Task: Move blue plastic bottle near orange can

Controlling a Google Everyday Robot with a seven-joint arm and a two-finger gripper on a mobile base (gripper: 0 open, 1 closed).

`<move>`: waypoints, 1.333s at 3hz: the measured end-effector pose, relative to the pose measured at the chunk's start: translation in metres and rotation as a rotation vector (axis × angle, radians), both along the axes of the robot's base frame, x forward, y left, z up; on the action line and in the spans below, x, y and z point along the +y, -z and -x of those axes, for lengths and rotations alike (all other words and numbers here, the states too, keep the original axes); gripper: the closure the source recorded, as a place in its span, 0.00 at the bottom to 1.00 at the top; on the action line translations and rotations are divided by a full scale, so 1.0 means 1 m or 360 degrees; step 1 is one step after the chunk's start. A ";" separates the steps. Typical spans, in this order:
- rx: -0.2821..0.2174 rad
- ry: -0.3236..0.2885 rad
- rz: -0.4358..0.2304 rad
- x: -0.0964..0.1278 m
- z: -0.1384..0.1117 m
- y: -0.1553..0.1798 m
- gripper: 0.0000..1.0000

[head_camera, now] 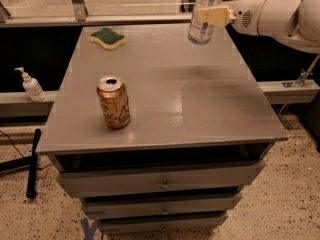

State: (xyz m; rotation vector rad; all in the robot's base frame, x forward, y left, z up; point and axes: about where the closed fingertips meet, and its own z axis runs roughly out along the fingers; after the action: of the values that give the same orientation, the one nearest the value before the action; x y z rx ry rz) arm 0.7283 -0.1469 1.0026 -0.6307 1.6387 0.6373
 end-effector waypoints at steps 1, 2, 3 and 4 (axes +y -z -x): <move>0.0002 -0.0007 0.0000 0.003 -0.001 0.001 1.00; 0.0053 -0.0109 -0.0028 0.021 0.008 0.014 1.00; 0.0071 -0.0222 -0.0072 0.042 0.039 0.019 1.00; 0.0111 -0.0424 -0.0066 0.078 0.094 0.039 1.00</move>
Offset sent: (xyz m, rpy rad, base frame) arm -0.0243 0.0391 -0.0326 0.0436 0.0810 0.1553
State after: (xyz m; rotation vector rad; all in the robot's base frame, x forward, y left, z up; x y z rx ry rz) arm 0.6341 -0.0686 0.9635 -0.8116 1.6148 0.8929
